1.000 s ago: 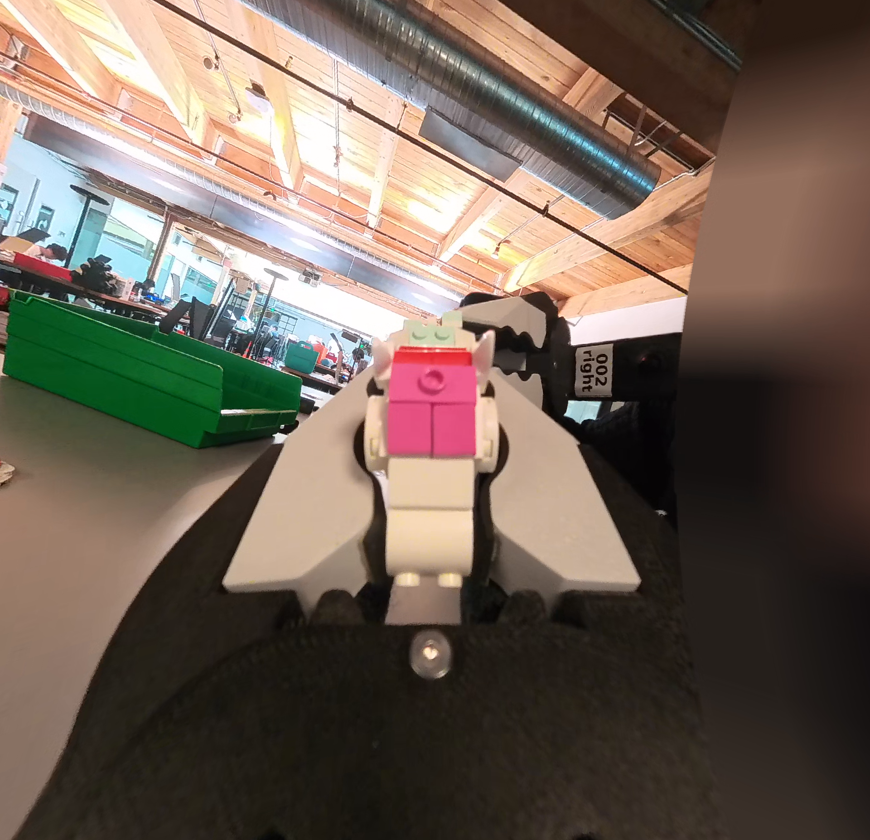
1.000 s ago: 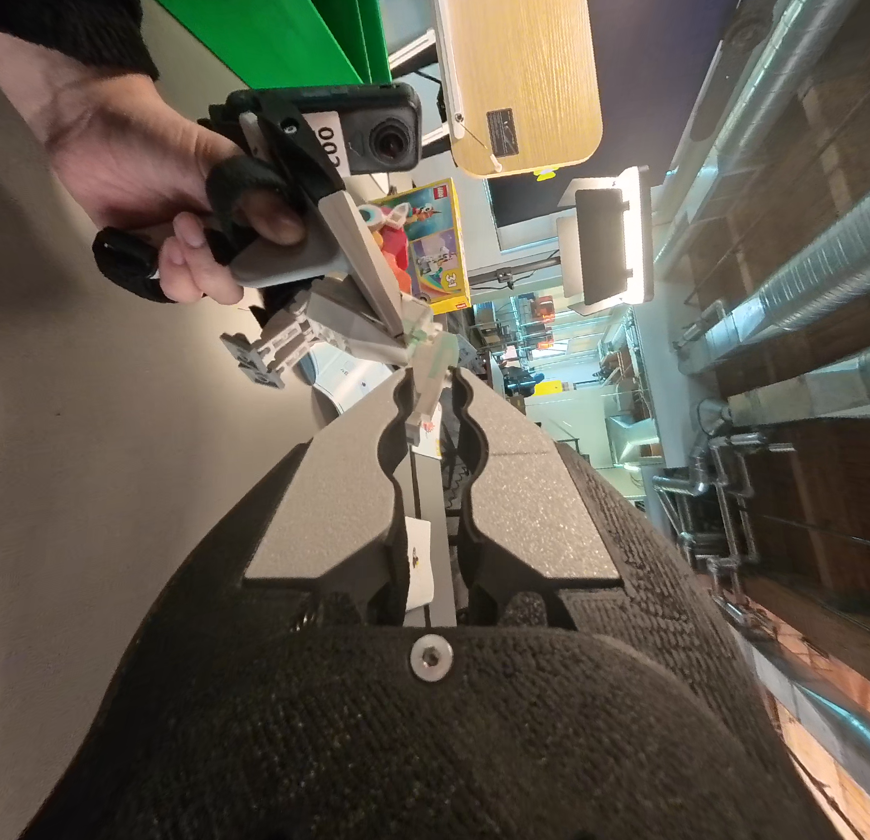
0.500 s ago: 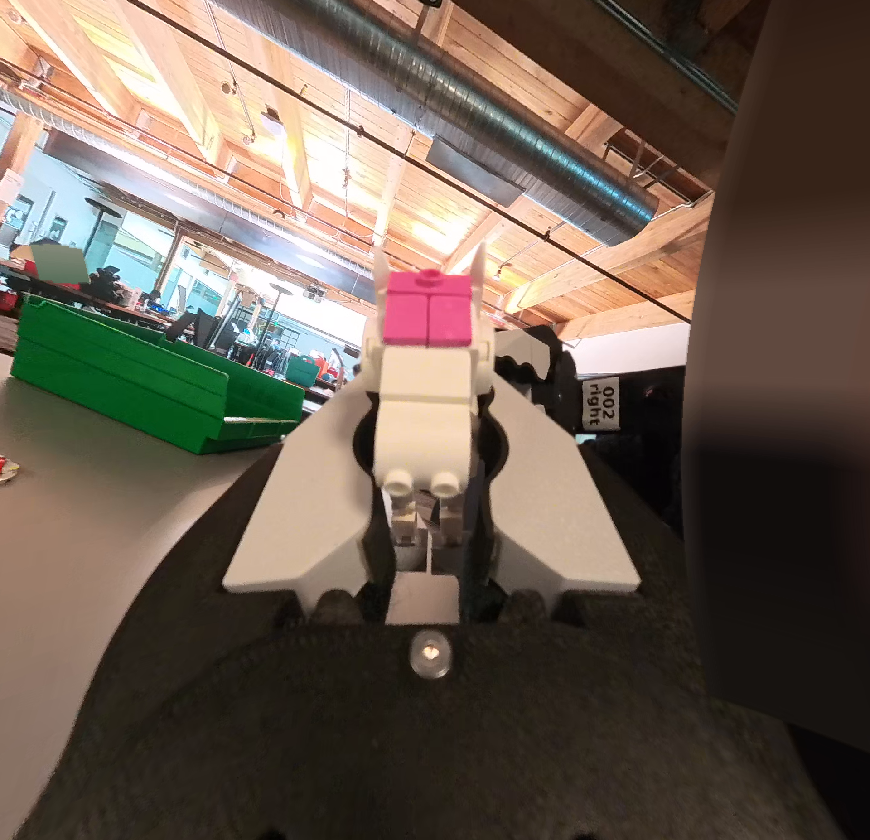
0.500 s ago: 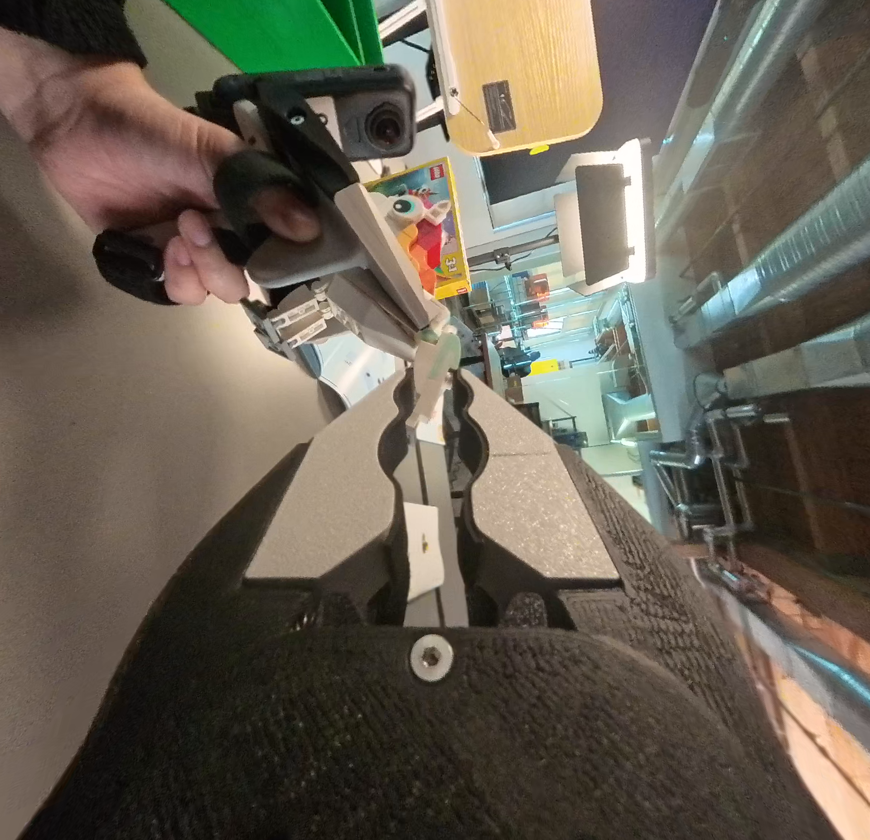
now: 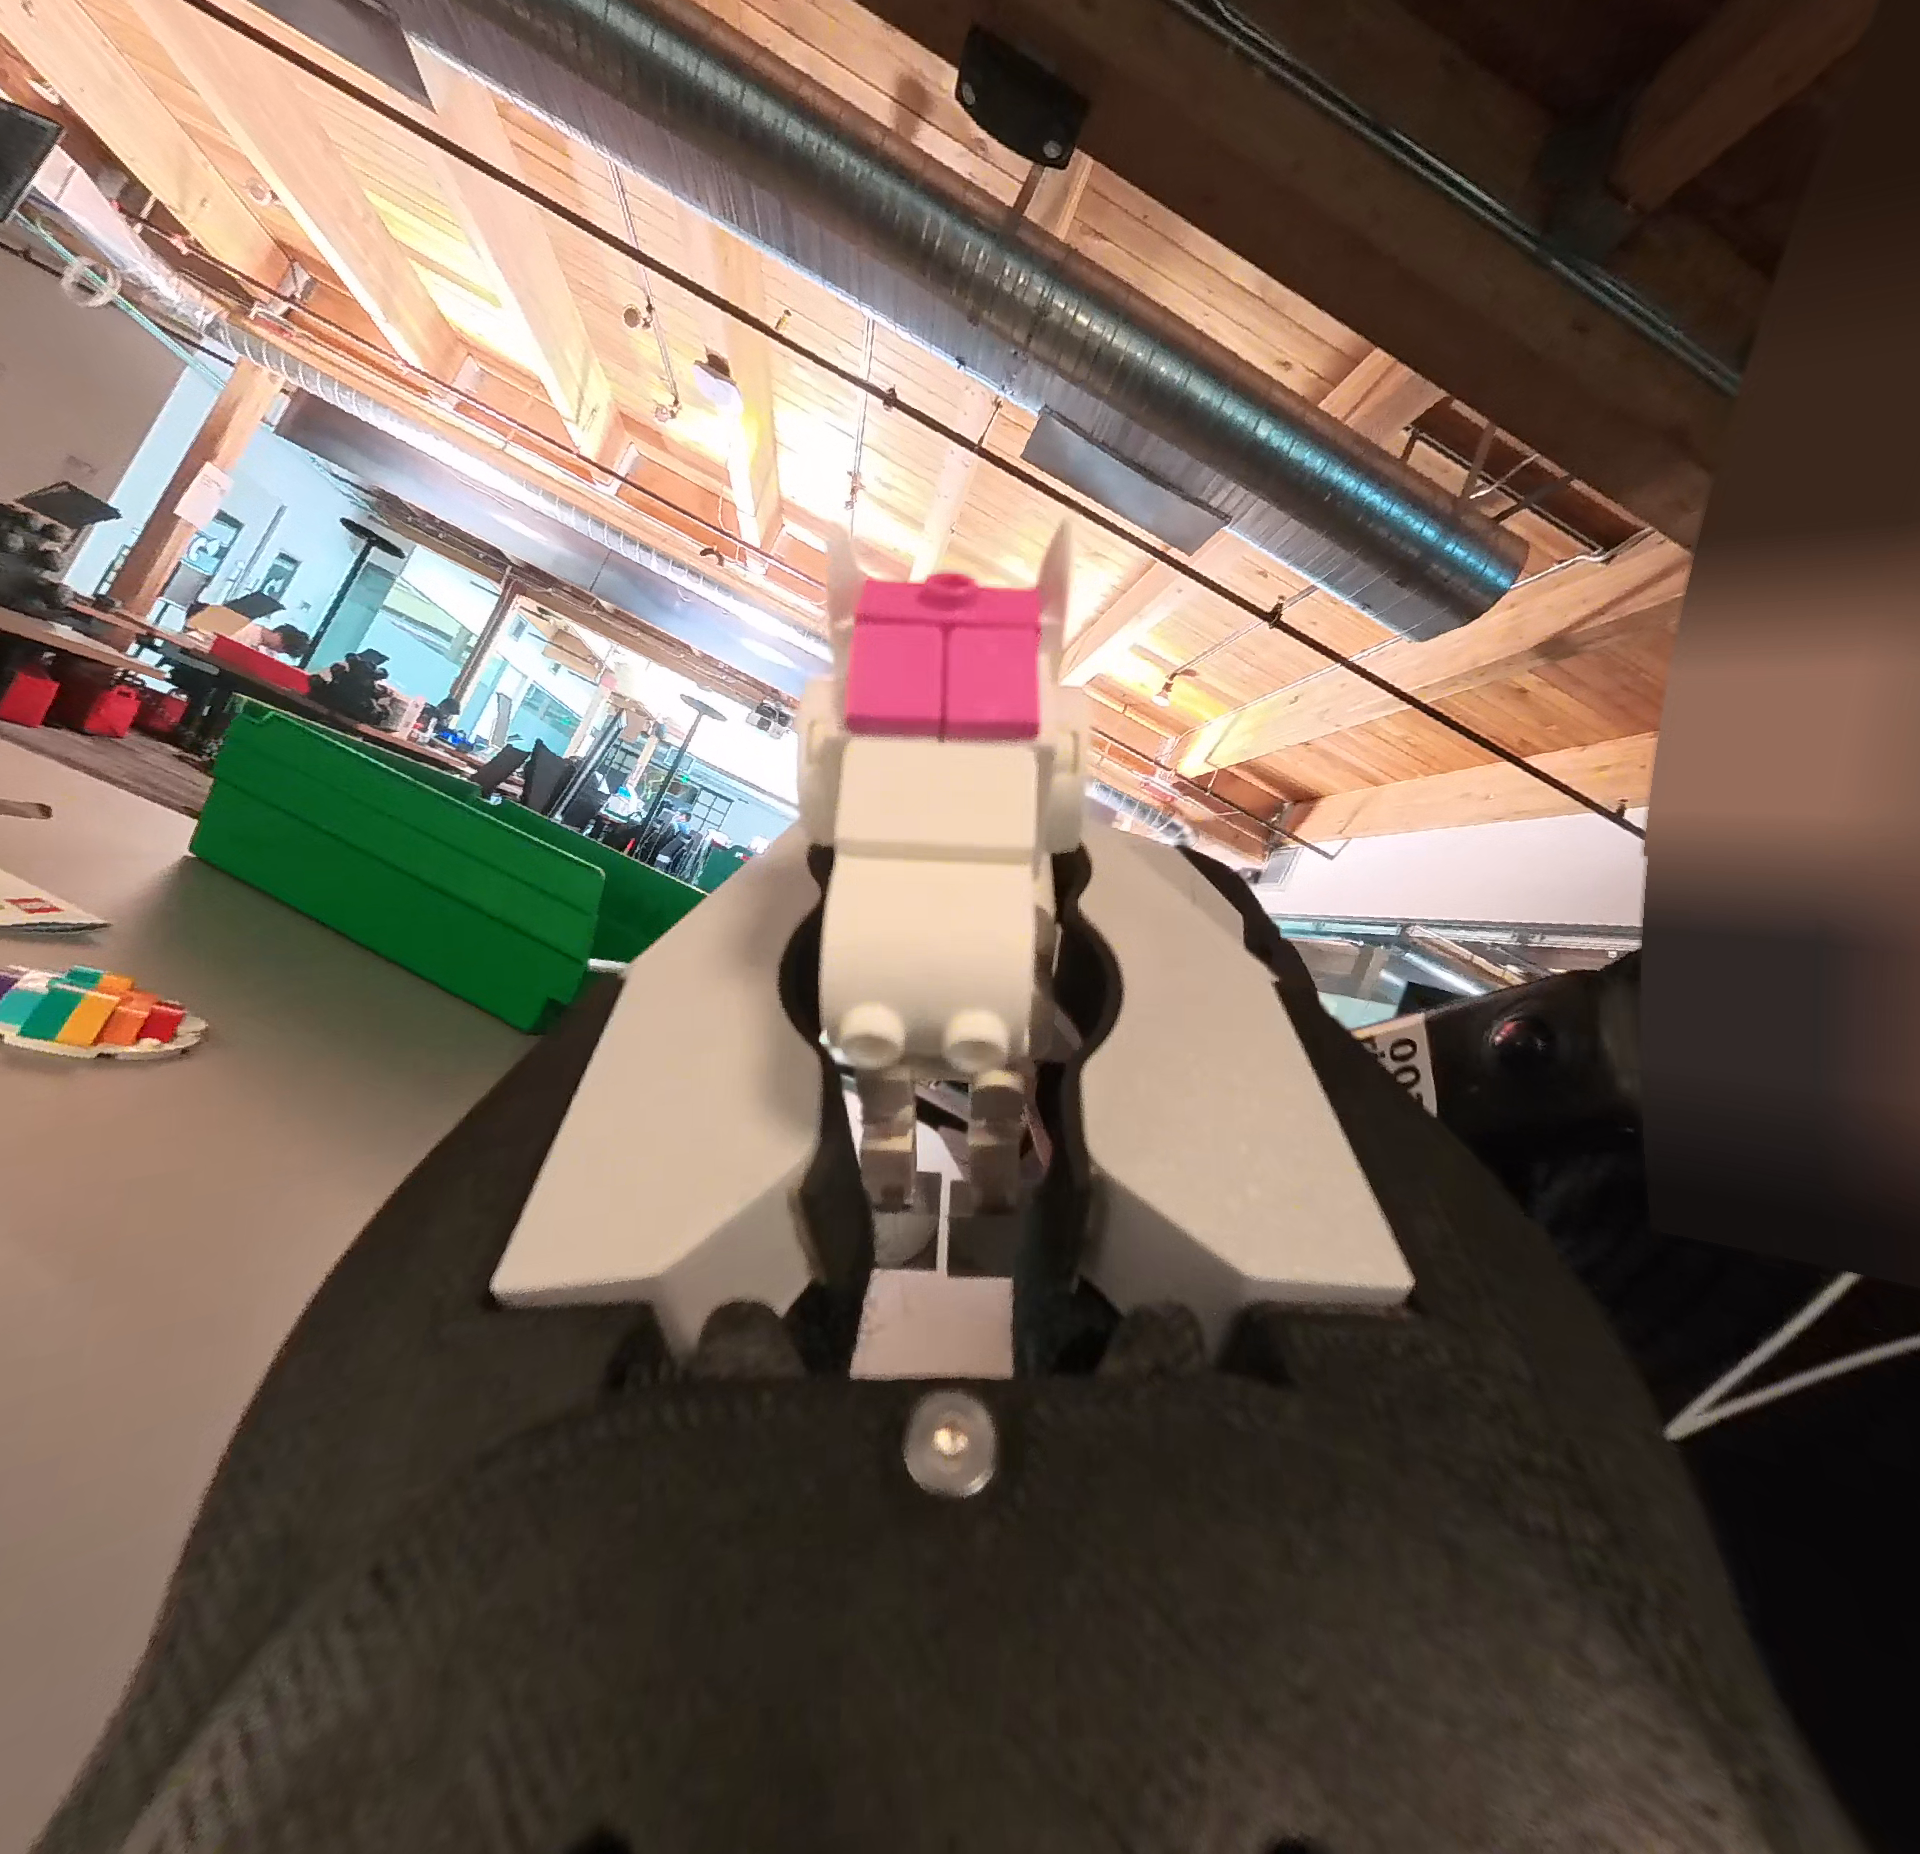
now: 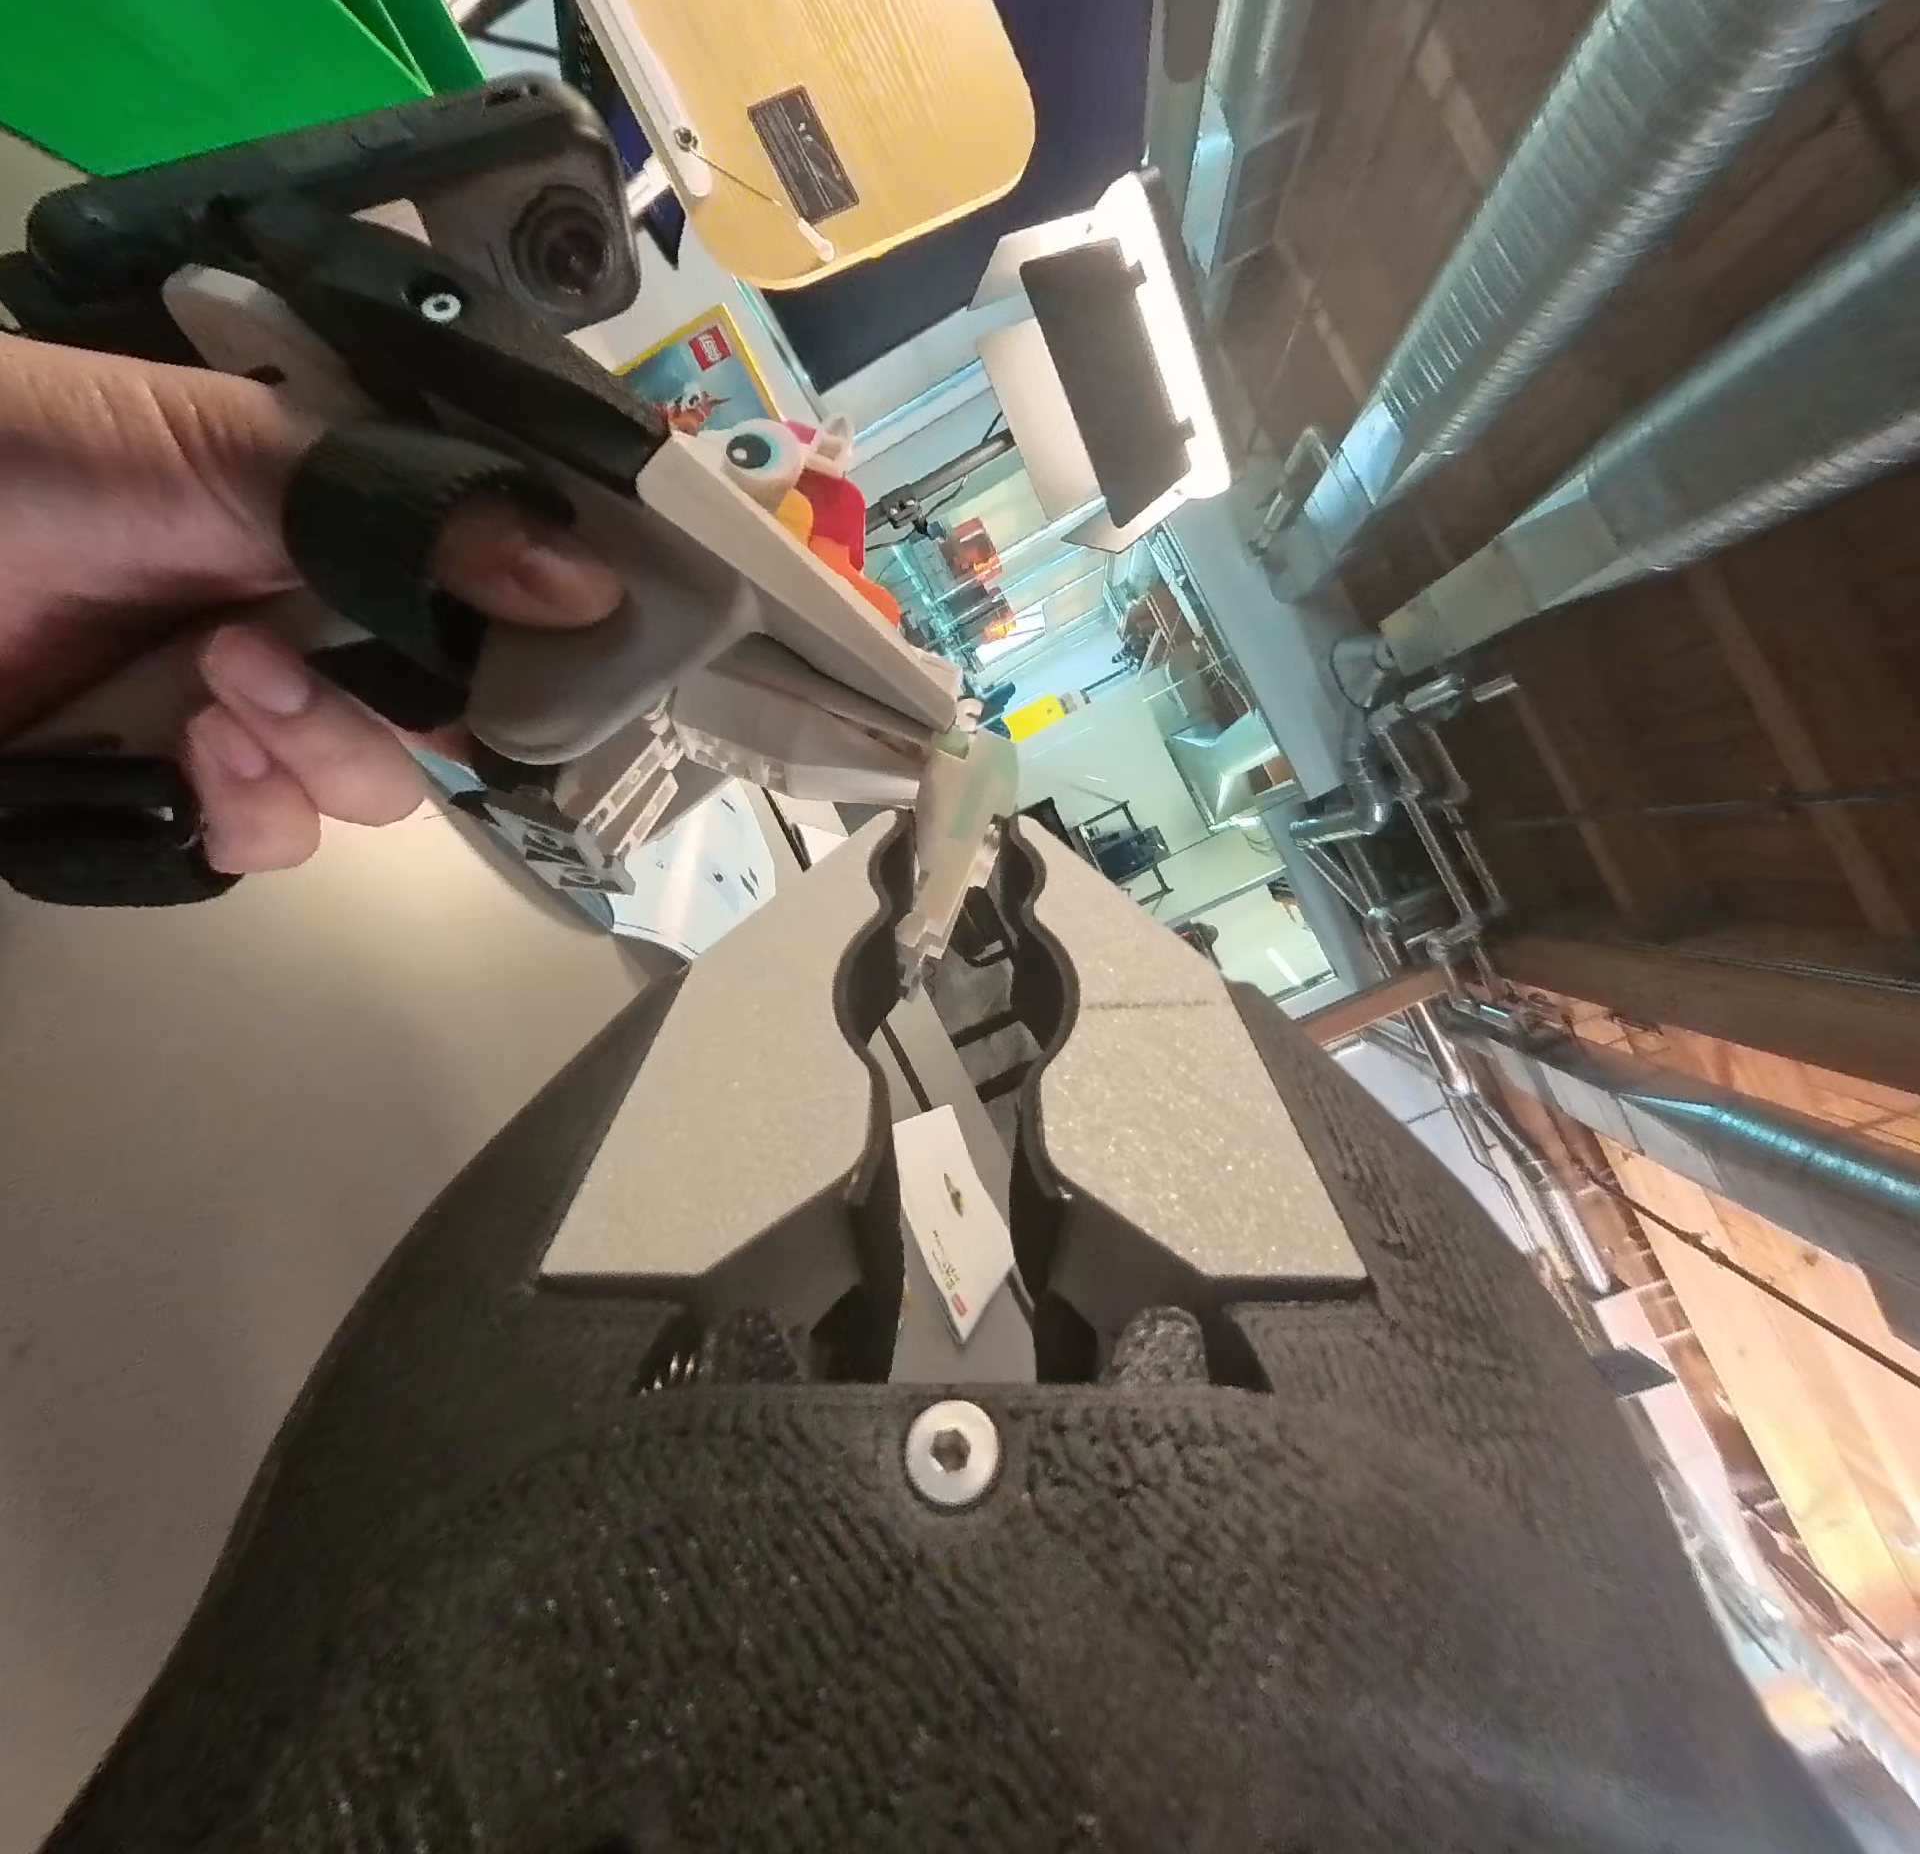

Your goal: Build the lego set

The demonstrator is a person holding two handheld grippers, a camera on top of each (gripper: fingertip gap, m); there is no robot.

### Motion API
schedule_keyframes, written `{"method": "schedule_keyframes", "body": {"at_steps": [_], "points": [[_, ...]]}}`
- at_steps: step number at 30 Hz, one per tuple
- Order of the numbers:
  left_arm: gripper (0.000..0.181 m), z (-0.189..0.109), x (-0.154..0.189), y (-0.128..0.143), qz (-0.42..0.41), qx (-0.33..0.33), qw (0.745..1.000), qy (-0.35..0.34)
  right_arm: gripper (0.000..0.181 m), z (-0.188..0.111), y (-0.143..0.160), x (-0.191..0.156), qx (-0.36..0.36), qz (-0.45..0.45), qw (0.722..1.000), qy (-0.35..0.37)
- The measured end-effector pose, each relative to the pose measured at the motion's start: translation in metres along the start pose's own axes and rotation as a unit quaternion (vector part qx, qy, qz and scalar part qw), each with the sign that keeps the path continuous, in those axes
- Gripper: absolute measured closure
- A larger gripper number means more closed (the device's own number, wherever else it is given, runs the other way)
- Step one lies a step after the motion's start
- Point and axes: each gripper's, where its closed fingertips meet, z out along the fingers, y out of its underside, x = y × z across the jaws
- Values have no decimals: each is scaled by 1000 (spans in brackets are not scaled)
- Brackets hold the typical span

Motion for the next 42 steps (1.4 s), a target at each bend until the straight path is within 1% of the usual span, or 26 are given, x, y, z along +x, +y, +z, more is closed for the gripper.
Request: {"method": "schedule_keyframes", "body": {"at_steps": [1, 5, 7, 9, 11, 13, 14, 16, 18, 19, 21, 23, 24, 26, 28, 29, 31, 34, 35, 37, 38, 42], "points": [[143, 0, -1, 0, 1, -3, 1000, -1, 167, 0, 1, 0, 2, 6, 1000, -3], [143, 1, -3, 2, 16, -19, 1000, -5, 167, 1, 3, 0, 9, 43, 999, -19], [143, 1, -3, 3, 39, -30, 999, -10, 157, -1, 3, -4, 18, 75, 996, -41], [143, 2, -3, 5, 79, -46, 996, -20, 147, -5, 1, -7, 39, 116, 990, -70], [143, 0, -8, 3, 123, -60, 990, -44, 137, -14, -5, -7, 80, 170, 976, -110], [143, -2, -17, 1, 166, -76, 980, -73, 132, -23, -2, 5, 108, 225, 961, -123], [143, -3, -22, 3, 180, -91, 976, -88, 132, -25, 6, 13, 112, 248, 955, -116], [143, -6, -36, 12, 191, -137, 964, -123, 132, -26, 32, 32, 100, 289, 948, -82], [143, -8, -49, 27, 171, -197, 954, -148, 132, -23, 64, 47, 84, 324, 941, -45], [144, -9, -54, 34, 159, -216, 950, -159, 132, -21, 79, 53, 79, 335, 939, -25], [144, -3, -63, 47, 139, -253, 943, -167, 136, -15, 108, 63, 71, 344, 936, 18], [144, 8, -77, 64, 107, -300, 929, -187, 140, -7, 134, 70, 65, 347, 934, 52], [144, 13, -84, 72, 113, -315, 921, -198, 141, -1, 147, 72, 58, 340, 936, 63], [145, 21, -101, 88, 144, -346, 898, -231, 145, 12, 170, 71, 44, 315, 945, 72], [144, 24, -126, 98, 189, -375, 857, -300, 150, 24, 191, 64, 26, 299, 952, 61], [144, 27, -134, 102, 204, -381, 843, -320, 150, 27, 201, 63, 18, 303, 951, 62], [144, 38, -142, 110, 206, -374, 842, -330, 151, 25, 213, 65, 20, 317, 946, 73], [144, 48, -151, 121, 197, -379, 840, -335, 153, 18, 214, 68, 34, 305, 949, 70], [144, 54, -153, 123, 195, -378, 843, -328, 152, 16, 214, 69, 36, 300, 951, 70], [144, 74, -149, 130, 166, -368, 867, -291, 154, 13, 216, 72, 40, 312, 946, 77], [144, 81, -152, 133, 160, -369, 869, -287, 154, 13, 217, 76, 44, 321, 942, 83], [144, 98, -170, 148, 178, -399, 855, -280, 155, 2, 224, 102, 50, 324, 934, 138]]}}
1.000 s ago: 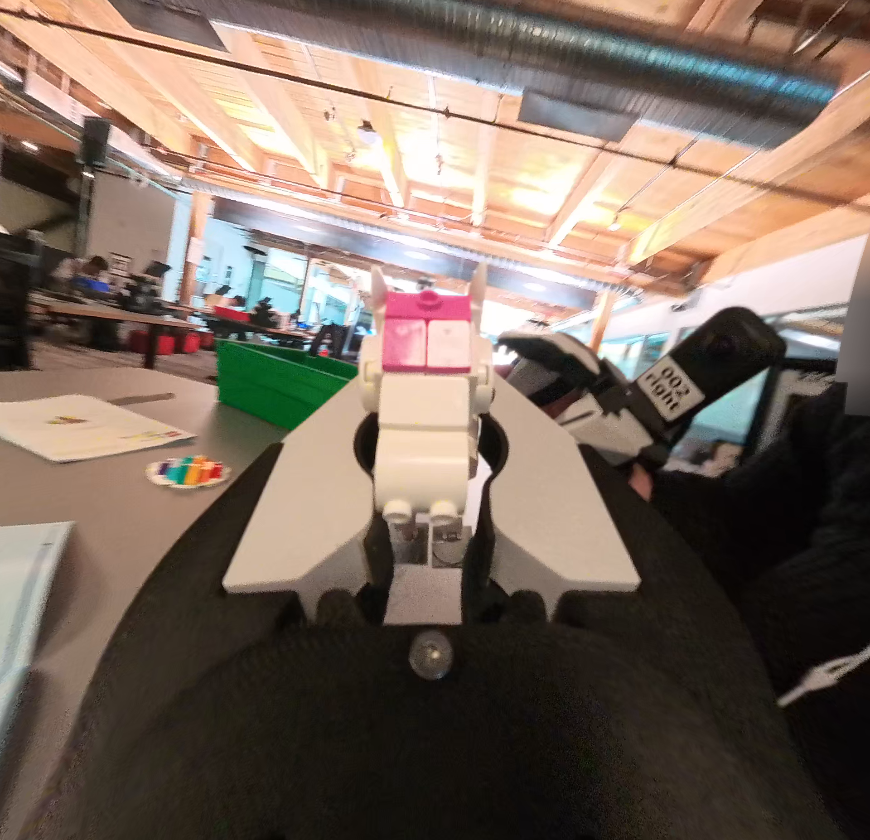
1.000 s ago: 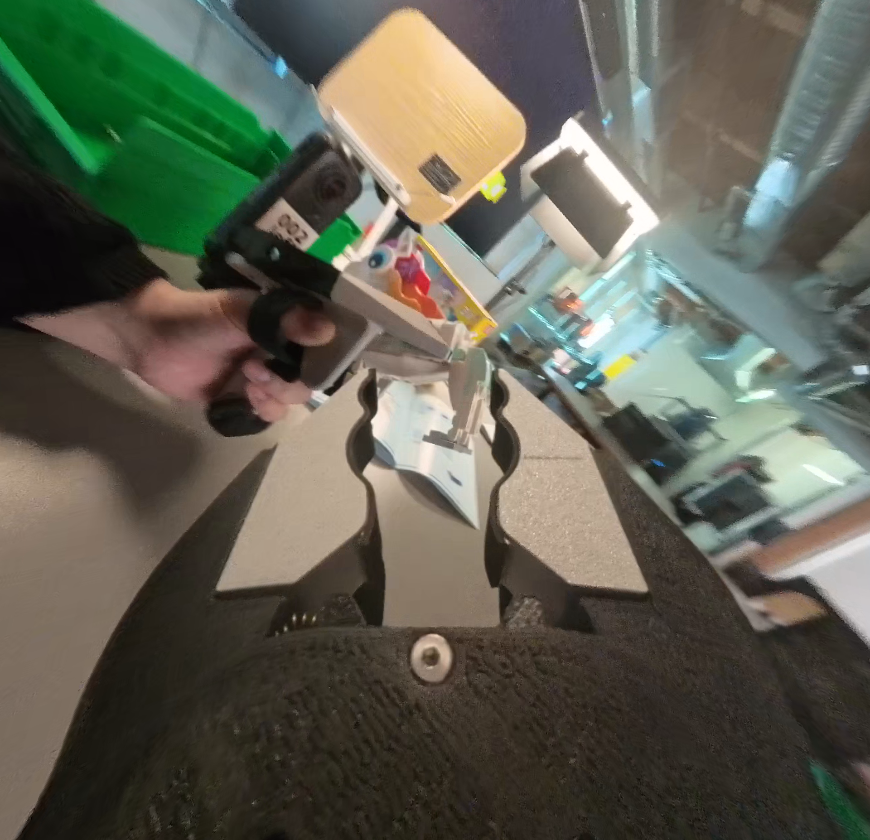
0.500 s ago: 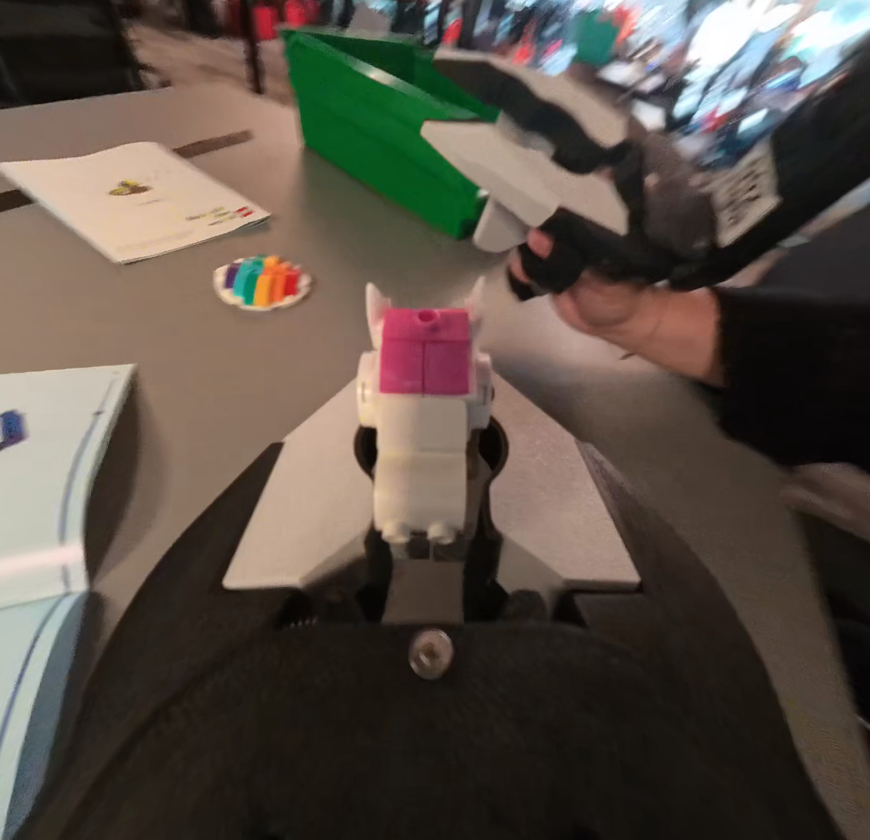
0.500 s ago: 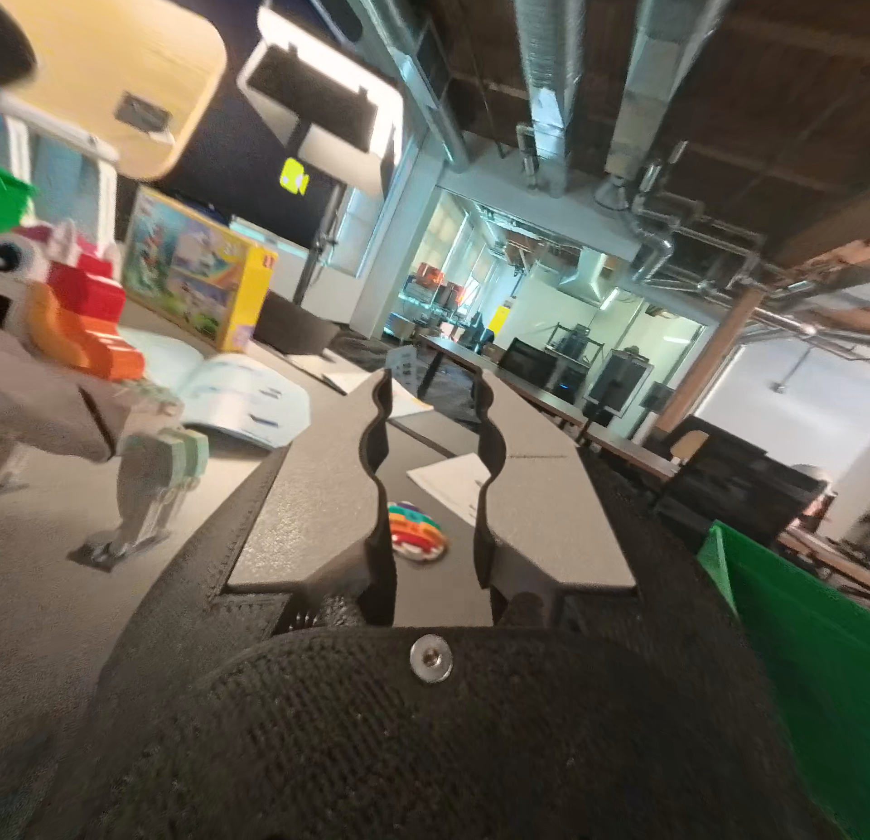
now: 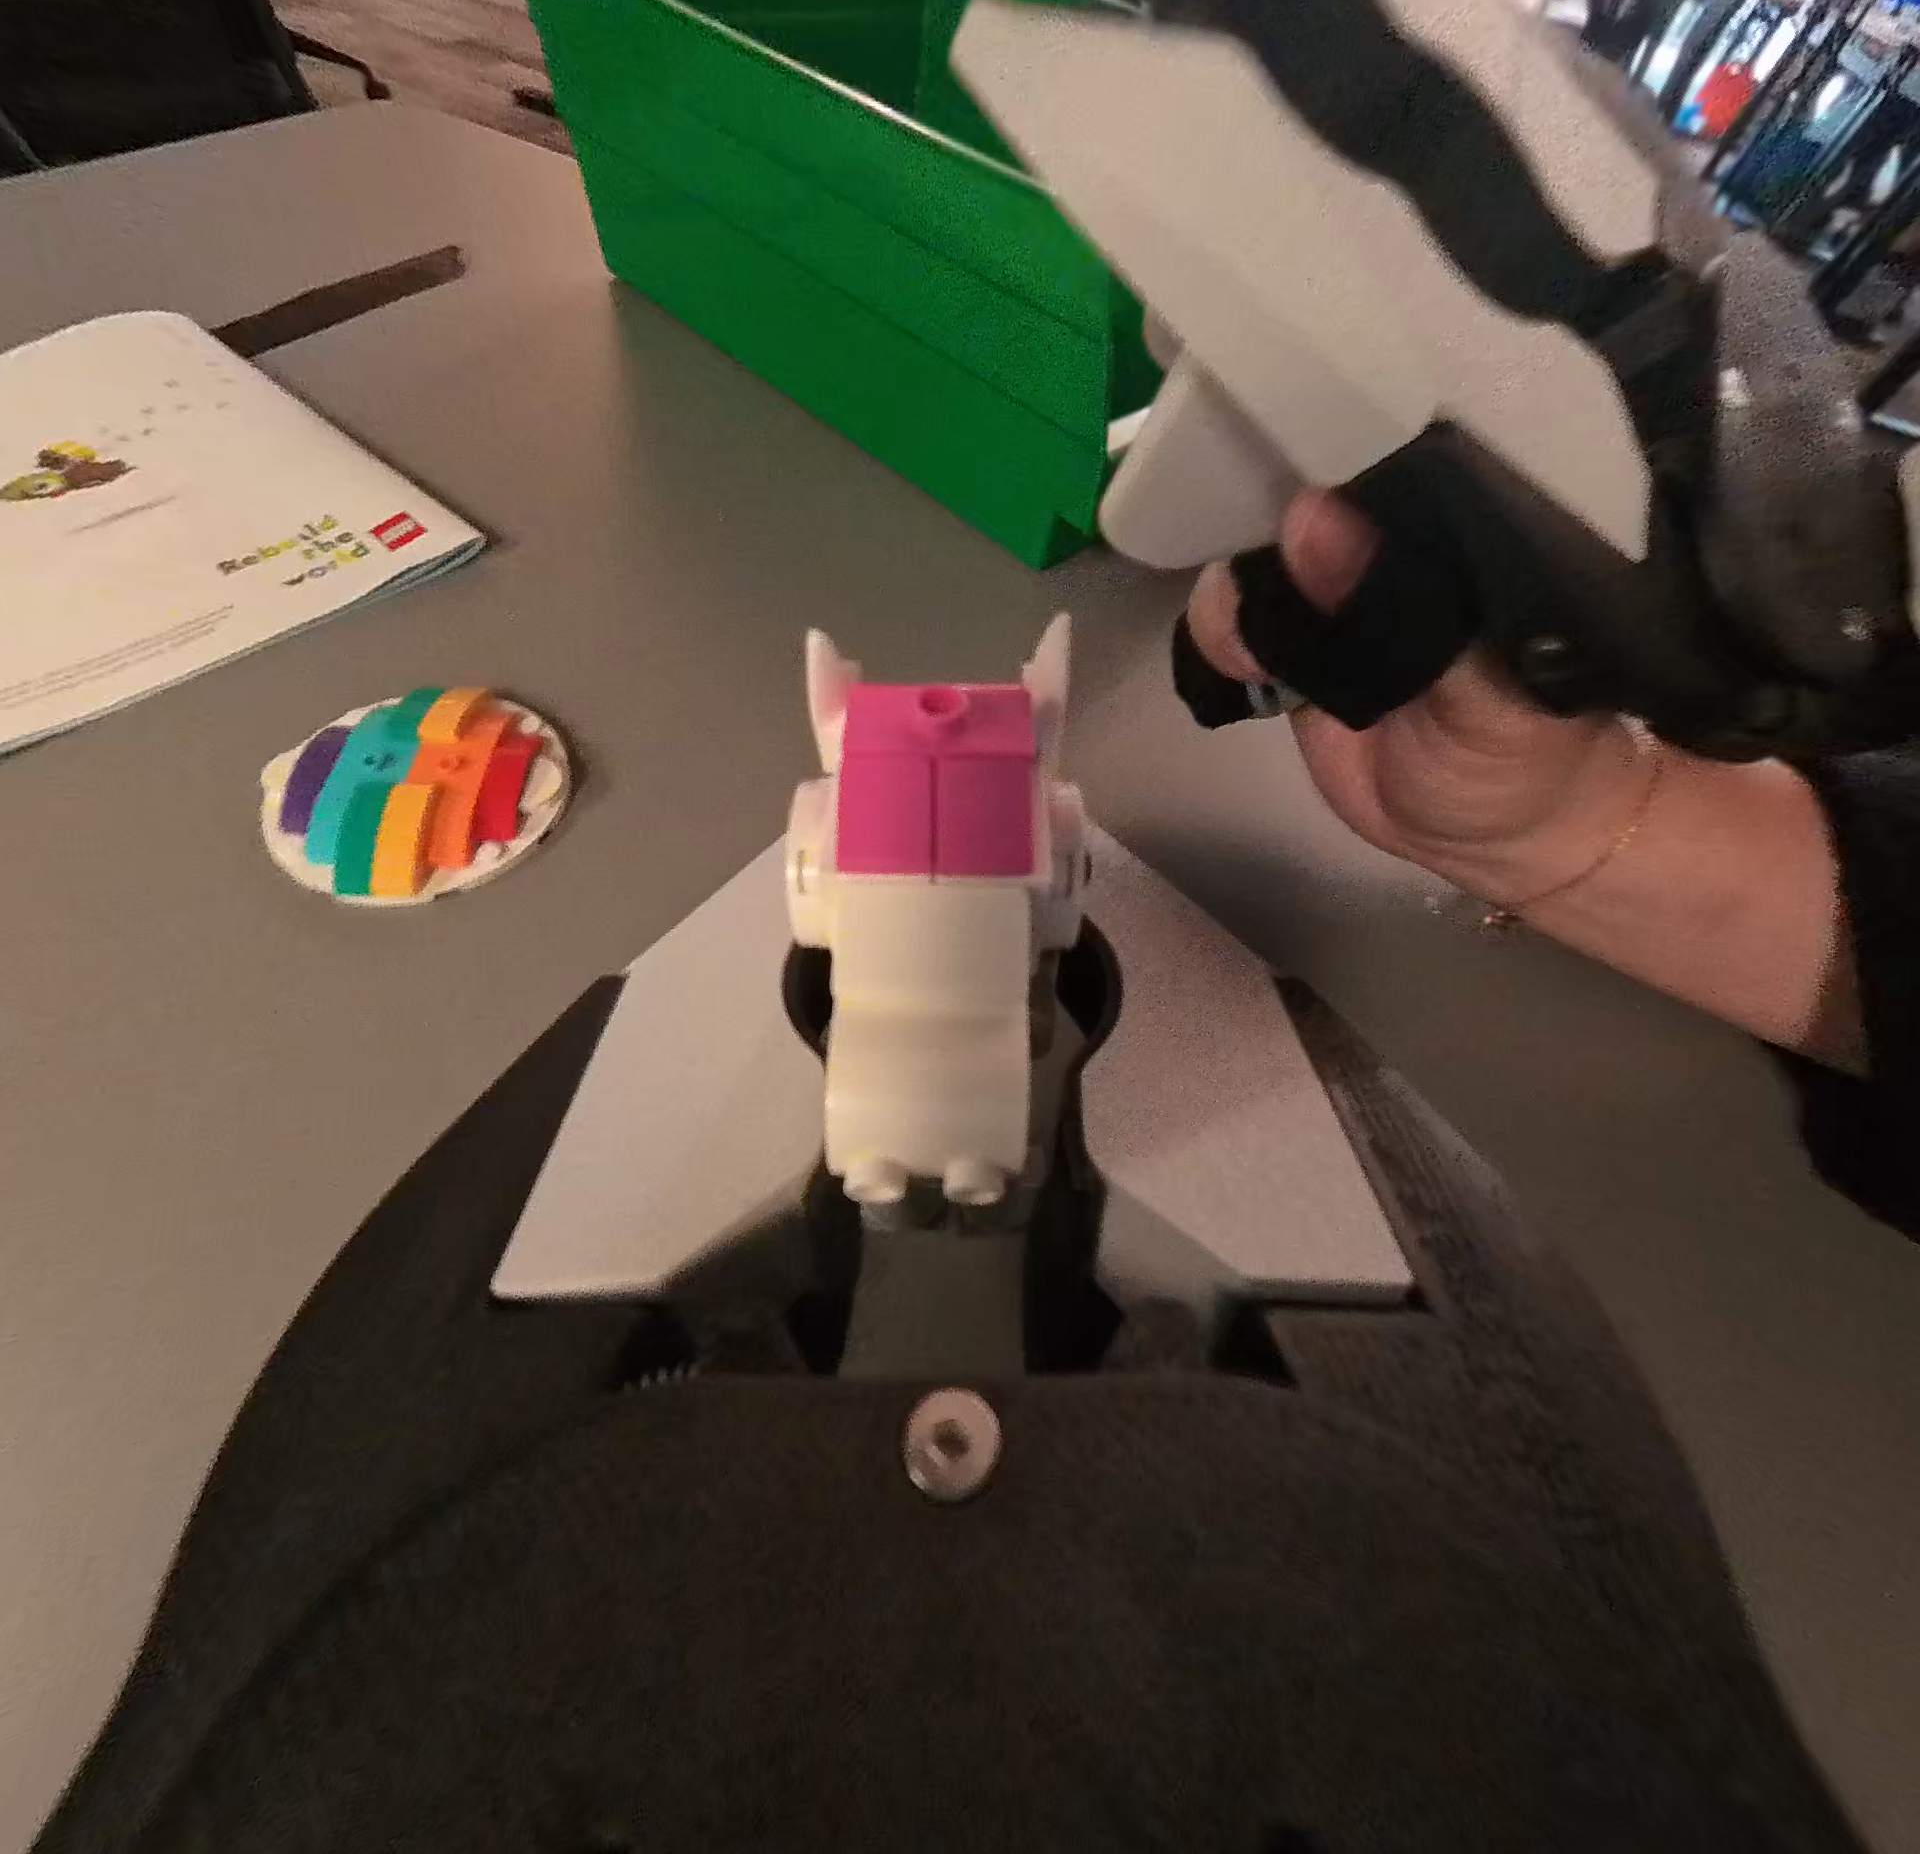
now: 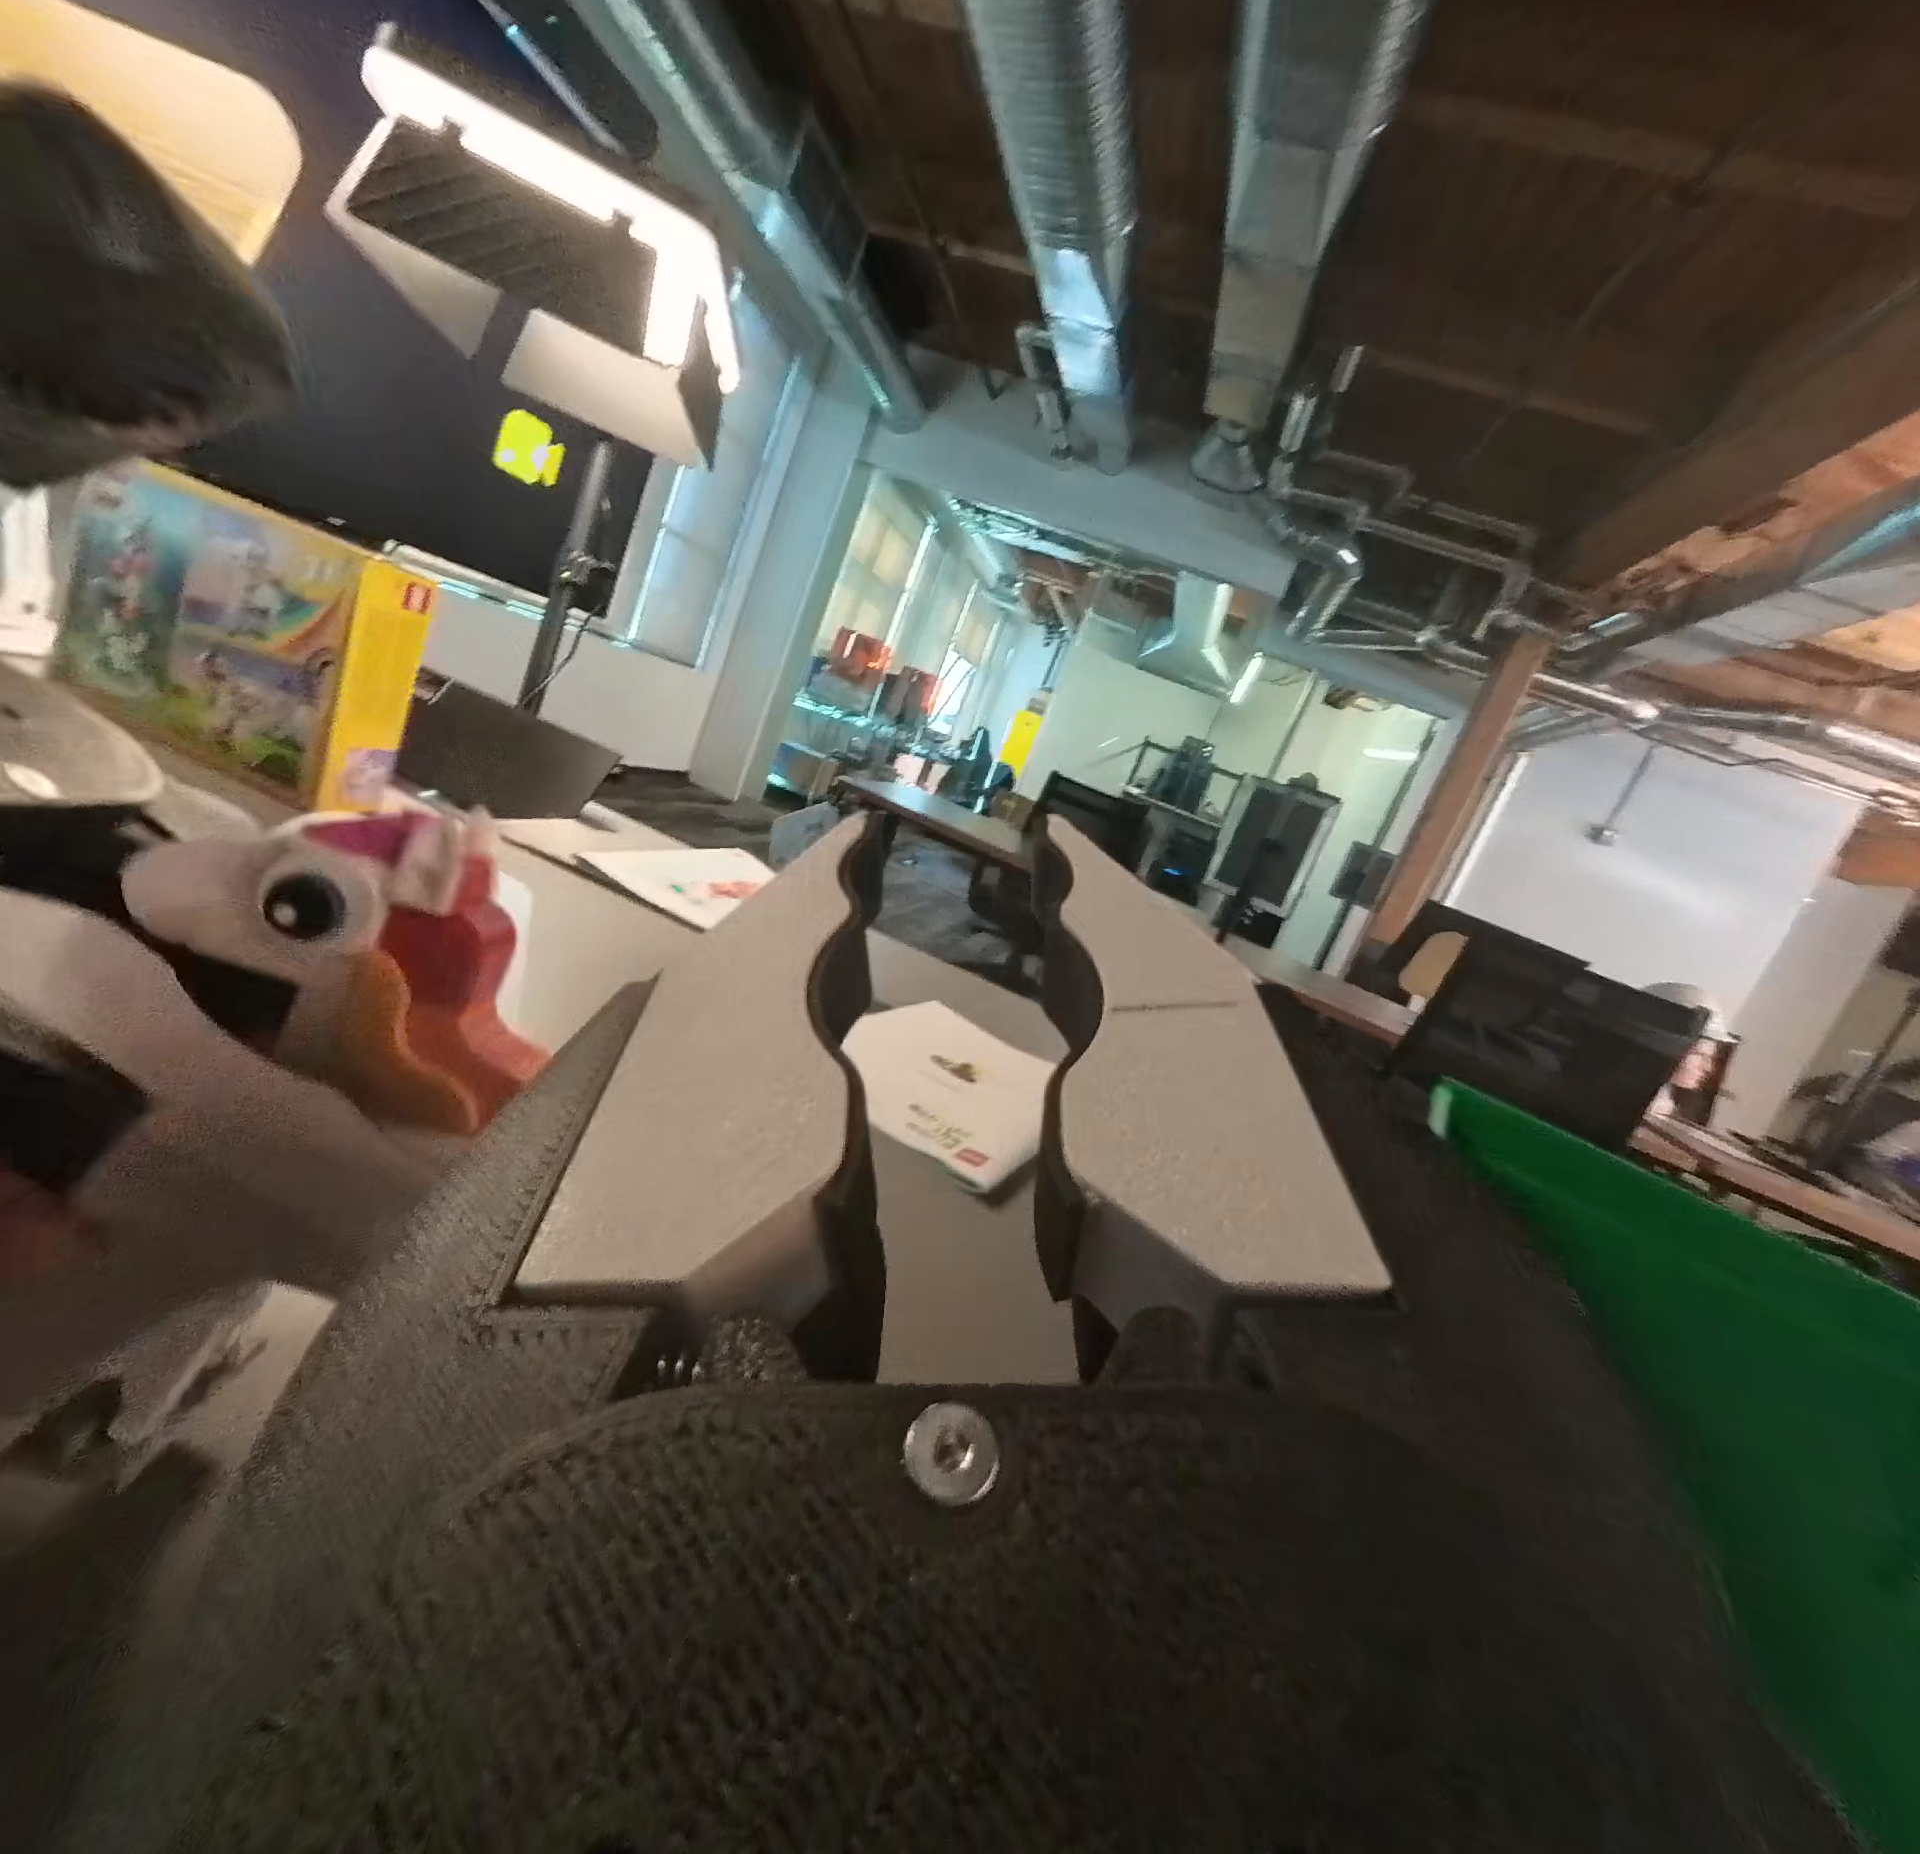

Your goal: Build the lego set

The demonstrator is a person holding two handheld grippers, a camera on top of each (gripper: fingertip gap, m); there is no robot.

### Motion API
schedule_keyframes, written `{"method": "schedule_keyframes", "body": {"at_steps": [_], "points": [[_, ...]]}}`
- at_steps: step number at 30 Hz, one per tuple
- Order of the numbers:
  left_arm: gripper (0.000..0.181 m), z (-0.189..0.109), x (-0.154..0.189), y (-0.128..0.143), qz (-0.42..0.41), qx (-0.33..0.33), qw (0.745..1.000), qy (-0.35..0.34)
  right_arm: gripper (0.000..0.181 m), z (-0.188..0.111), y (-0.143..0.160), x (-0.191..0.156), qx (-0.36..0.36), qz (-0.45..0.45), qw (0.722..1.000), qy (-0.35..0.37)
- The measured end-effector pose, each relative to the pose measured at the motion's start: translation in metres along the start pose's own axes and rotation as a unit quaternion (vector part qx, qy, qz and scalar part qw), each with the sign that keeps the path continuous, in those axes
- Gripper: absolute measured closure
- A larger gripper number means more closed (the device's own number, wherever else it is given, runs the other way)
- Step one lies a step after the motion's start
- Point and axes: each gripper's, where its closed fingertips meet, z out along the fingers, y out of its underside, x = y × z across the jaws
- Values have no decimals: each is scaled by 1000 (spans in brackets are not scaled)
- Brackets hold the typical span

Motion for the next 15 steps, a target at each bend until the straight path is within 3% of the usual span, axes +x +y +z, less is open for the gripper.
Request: {"method": "schedule_keyframes", "body": {"at_steps": [8, 15], "points": [[144, 38, -4, -9, 38, -25, 999, 2, 156, -17, -17, 46, 27, -11, 997, 74], [138, 44, -11, 0, 30, -59, 998, -15, 157, -21, -13, 62, 18, -13, 995, 102]]}}
